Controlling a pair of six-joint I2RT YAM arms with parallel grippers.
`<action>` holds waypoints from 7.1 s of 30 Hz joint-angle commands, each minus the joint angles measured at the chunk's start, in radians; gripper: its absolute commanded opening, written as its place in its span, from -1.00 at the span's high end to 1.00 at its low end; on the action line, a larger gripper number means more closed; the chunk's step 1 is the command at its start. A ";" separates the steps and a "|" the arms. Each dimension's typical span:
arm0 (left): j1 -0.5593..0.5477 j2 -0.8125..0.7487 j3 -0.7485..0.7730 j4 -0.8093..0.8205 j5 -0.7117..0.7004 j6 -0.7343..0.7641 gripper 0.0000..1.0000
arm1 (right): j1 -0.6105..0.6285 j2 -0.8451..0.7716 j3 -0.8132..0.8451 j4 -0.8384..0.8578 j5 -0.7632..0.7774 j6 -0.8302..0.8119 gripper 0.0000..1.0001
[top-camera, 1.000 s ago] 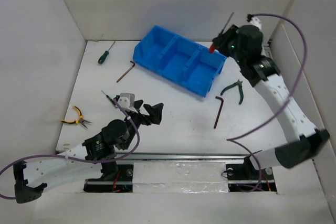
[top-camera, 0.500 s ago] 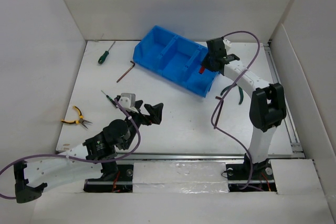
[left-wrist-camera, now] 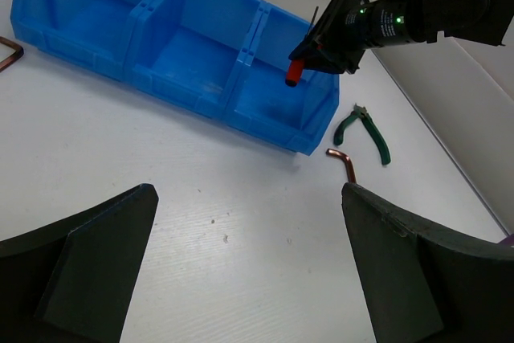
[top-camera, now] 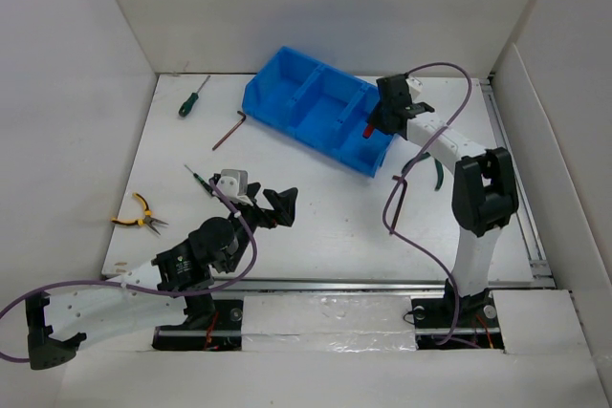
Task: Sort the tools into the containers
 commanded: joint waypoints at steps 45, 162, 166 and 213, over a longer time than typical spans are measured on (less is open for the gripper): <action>-0.001 0.083 0.020 0.045 -0.104 -0.013 -0.98 | 0.029 -0.630 -0.489 0.061 0.137 -0.001 0.25; -0.001 -0.070 0.001 0.001 -0.098 -0.059 -0.98 | 0.167 0.230 0.618 0.055 -0.026 -0.260 1.00; -0.001 -0.067 0.005 0.004 -0.090 -0.059 -0.98 | 0.167 0.283 0.642 0.068 -0.028 -0.301 1.00; -0.001 -0.039 0.000 0.016 -0.112 -0.053 -0.98 | 0.112 0.364 0.564 0.062 -0.045 -0.283 1.00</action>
